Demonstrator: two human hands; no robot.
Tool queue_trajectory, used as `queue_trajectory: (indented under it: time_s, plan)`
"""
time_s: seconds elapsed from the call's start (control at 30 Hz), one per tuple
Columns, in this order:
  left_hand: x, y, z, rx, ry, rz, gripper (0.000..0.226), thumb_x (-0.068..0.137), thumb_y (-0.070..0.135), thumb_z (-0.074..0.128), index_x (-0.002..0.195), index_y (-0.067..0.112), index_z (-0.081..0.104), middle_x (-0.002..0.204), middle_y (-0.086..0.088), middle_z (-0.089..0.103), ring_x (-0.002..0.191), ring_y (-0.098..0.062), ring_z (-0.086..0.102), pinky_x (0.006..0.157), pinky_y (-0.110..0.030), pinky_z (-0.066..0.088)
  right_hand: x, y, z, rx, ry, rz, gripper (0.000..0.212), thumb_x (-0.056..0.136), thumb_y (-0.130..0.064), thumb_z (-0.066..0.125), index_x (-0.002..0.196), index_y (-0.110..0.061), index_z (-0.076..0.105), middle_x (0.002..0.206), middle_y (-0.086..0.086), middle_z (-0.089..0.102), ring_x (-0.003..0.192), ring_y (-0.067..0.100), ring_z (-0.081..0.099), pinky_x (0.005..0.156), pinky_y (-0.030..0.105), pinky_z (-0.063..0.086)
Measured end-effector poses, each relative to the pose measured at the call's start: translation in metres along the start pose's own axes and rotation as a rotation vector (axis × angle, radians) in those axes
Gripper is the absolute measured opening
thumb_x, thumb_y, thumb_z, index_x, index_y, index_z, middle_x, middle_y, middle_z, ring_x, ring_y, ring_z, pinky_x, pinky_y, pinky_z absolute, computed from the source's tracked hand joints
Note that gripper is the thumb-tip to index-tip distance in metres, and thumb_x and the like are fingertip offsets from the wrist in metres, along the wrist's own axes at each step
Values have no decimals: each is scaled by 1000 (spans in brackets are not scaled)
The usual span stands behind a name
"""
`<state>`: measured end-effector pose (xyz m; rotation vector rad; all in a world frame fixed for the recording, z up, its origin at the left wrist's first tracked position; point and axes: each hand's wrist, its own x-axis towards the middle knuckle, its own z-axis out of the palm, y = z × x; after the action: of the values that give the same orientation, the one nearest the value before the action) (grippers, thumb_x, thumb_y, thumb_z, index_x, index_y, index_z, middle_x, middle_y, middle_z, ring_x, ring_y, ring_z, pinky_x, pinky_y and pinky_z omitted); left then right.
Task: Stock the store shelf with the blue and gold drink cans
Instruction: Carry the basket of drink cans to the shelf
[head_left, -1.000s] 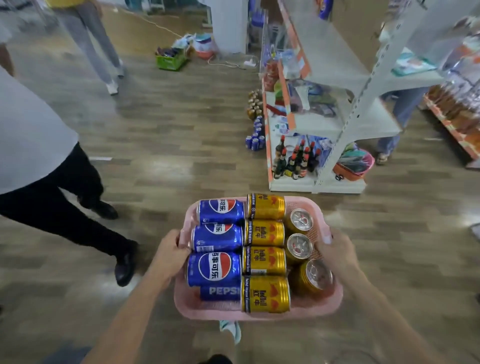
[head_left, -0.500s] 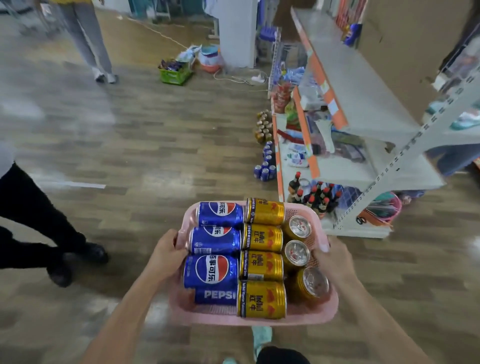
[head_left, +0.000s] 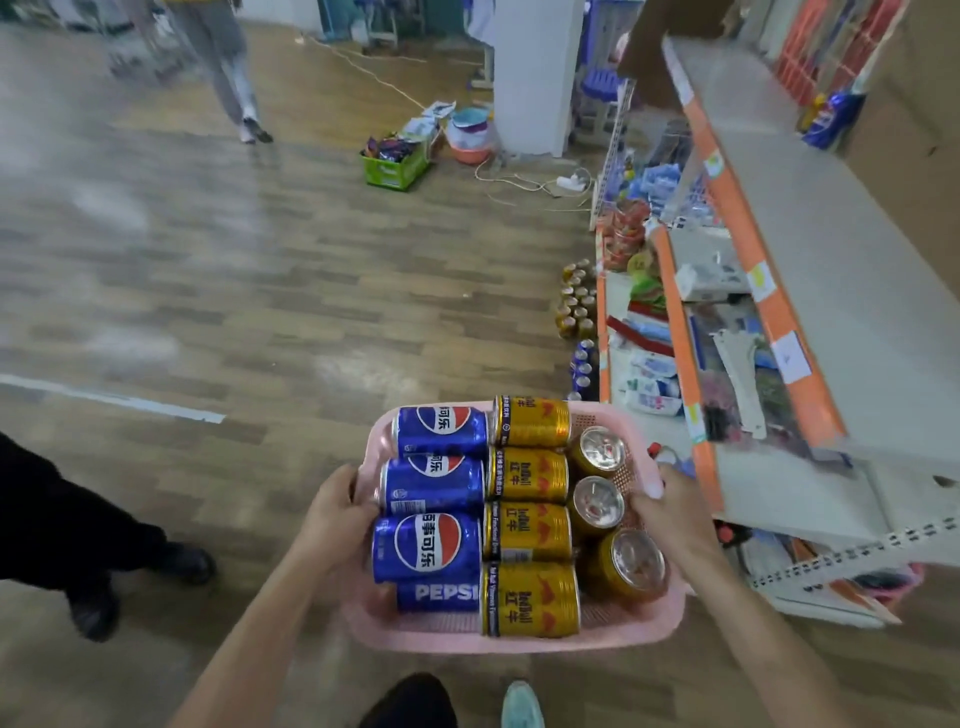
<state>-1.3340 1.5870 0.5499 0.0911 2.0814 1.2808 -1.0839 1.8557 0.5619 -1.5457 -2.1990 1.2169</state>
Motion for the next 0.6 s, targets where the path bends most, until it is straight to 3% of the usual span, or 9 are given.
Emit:
queue_trajectory:
  time_s: [0.23,0.37,0.5,0.6]
  plan:
    - [137,94,0,173,17,129,23,89,-13,52,91,10,53,81,-5,63,68,-16,61,47,-19,49,126,-69,36,49,51,59,8,85,-3,63,84,-9,59,78,3,64,71,19,60,56,28,37]
    - [241,149,-12,224,-79,163,20,88,-8,55,100,7,57,93,-13,69,83,-28,70,66,-41,59,196,-114,62,54,120,95,9,84,-6,63,85,-15,63,79,-2,67,73,15,61,57,26,38]
    - [321,211,-19,282,-113,196,16,88,-4,56,98,9,57,92,-11,69,84,-26,70,70,-44,59,255,-158,74,84,169,129,7,86,-9,64,85,-17,63,80,-5,64,75,14,60,58,25,36]
    - [373,251,-14,310,-117,212,14,91,-2,56,99,9,55,93,-11,65,82,-23,66,64,-37,54,304,-187,79,98,163,124,9,87,-7,63,83,-15,64,79,-1,66,76,20,63,58,26,38]
